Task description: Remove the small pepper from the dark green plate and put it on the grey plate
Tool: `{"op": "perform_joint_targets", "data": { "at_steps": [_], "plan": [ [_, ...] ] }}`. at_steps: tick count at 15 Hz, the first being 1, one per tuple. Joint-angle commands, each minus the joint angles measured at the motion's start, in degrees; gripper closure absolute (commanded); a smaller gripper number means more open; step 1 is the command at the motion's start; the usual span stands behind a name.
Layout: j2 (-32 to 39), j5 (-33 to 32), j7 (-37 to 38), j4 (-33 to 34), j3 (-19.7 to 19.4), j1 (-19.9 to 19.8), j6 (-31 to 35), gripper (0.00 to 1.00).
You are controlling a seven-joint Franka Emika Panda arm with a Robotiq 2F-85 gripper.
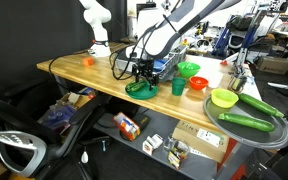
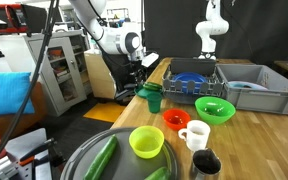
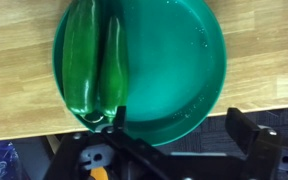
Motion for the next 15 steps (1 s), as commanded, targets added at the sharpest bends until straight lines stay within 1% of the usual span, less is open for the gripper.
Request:
{"op": "perform_joint_targets", "data": {
  "at_steps": [1, 5, 8, 15],
  "plan": [
    [4.0, -0.1, -2.4, 3.9, 0.3, -0.7, 3.1, 0.00],
    [7.6, -0.5, -4.6, 8.6, 0.0, -0.3, 4.0, 0.00],
    [9.9, -0.2, -6.1, 11.6, -0.2, 0.0, 2.9, 0.00],
    [12.5, 0.3, -7.9, 15.0, -0.4, 0.1, 0.5, 0.00]
  ]
}}
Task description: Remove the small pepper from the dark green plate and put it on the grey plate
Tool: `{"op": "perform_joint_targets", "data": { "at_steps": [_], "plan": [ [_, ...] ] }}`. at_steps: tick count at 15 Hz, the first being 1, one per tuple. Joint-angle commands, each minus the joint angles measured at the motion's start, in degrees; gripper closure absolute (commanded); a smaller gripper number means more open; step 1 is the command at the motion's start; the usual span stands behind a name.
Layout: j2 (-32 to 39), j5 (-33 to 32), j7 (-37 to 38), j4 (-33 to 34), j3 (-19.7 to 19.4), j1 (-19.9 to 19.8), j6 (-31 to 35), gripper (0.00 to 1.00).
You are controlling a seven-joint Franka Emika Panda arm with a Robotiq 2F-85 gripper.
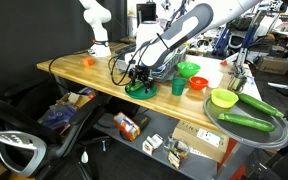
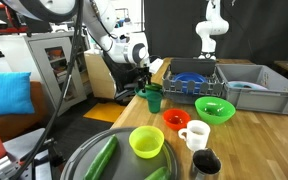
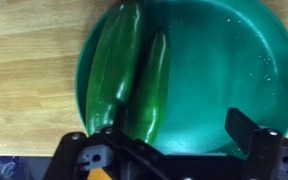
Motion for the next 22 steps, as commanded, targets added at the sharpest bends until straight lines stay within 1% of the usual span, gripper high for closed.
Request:
{"op": "perform_joint_targets", "data": {
  "at_steps": [1, 5, 6, 7, 9, 14, 16, 19, 21, 22],
  "plan": [
    [1.9, 0.4, -2.0, 3.0, -0.3, 0.4, -2.1, 0.00],
    [1.4, 0.6, -2.2, 2.8, -0.3, 0.4, -3.5, 0.01],
    [1.4, 0.8, -2.1, 2.7, -0.2, 0.3, -3.8, 0.18],
    [1.4, 0.9, -2.1, 2.6, -0.1, 0.3, -3.8, 0.26],
    [1.4, 1.2, -2.1, 2.7, 0.2, 0.1, -3.5, 0.39],
    [1.7, 1.6, -1.7, 3.4, 0.2, 0.0, -2.9, 0.74],
    [1.9, 1.9, -1.6, 3.6, 0.1, -0.1, -2.8, 0.87],
    [2.1, 2.4, -1.4, 3.9, 0.0, -0.1, -2.9, 0.89],
    [1.9, 2.6, -1.3, 3.9, -0.1, -0.1, -3.0, 0.95],
    [1.5, 2.6, -1.1, 3.7, -0.2, 0.0, -3.2, 0.94]
  ]
}}
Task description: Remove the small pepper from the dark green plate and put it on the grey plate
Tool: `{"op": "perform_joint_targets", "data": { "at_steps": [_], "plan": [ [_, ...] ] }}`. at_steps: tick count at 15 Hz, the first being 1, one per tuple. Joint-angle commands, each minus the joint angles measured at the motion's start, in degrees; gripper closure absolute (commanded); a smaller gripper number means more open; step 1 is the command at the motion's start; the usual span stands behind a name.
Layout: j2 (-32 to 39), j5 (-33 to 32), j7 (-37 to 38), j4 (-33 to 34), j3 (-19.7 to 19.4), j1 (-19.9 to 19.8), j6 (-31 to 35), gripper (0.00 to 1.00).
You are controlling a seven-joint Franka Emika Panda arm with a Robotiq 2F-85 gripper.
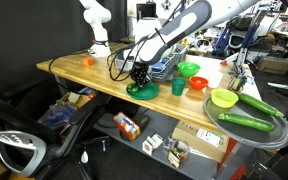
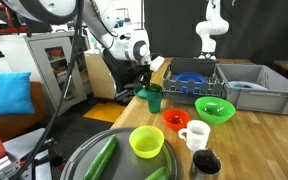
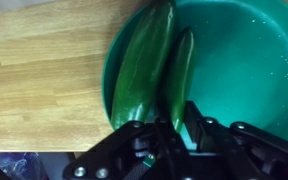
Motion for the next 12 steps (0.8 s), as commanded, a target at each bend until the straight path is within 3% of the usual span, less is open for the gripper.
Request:
{"op": "perform_joint_targets", "data": {
  "at_steps": [1, 12],
  "plan": [
    [0.5, 0.7, -0.4, 0.5, -0.6, 0.0, -1.5, 0.95],
    [-13.2, 2.1, 7.5, -11.8, -0.1, -1.3, -1.1, 0.95]
  ]
}}
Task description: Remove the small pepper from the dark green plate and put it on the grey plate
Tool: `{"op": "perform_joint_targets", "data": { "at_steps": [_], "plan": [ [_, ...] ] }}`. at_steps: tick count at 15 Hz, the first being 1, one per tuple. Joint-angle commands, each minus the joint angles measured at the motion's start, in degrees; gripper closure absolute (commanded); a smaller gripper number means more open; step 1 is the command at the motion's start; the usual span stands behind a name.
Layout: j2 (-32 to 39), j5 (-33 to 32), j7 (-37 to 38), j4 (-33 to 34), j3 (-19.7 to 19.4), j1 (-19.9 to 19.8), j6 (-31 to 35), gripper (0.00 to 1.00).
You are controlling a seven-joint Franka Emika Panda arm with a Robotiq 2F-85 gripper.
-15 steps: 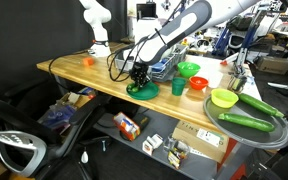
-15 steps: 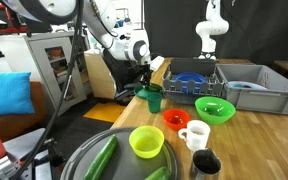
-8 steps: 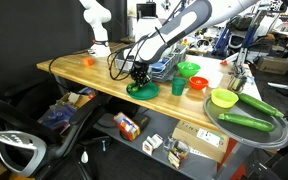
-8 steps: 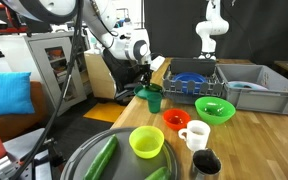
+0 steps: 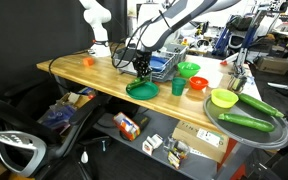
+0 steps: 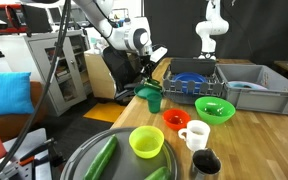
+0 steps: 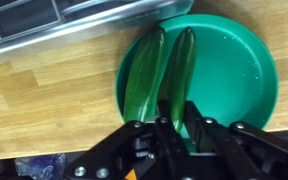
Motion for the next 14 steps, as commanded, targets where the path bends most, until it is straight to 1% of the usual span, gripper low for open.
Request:
{"op": "perform_joint_targets", "data": {
  "at_steps": [1, 4, 9, 12, 14],
  "plan": [
    [-8.5, 1.7, 3.6, -9.9, 0.9, -0.6, 1.2, 0.95],
    [-15.9, 1.9, 12.0, -17.4, 0.0, 0.1, 1.9, 0.95],
    [-28.3, 1.4, 27.3, -32.1, -0.5, 0.0, 4.5, 0.95],
    [-36.7, -0.1, 38.3, -42.8, -1.6, 0.4, 6.5, 0.95],
    [-42.2, -0.9, 45.0, -49.9, -1.7, 0.3, 7.4, 0.95]
  ]
}}
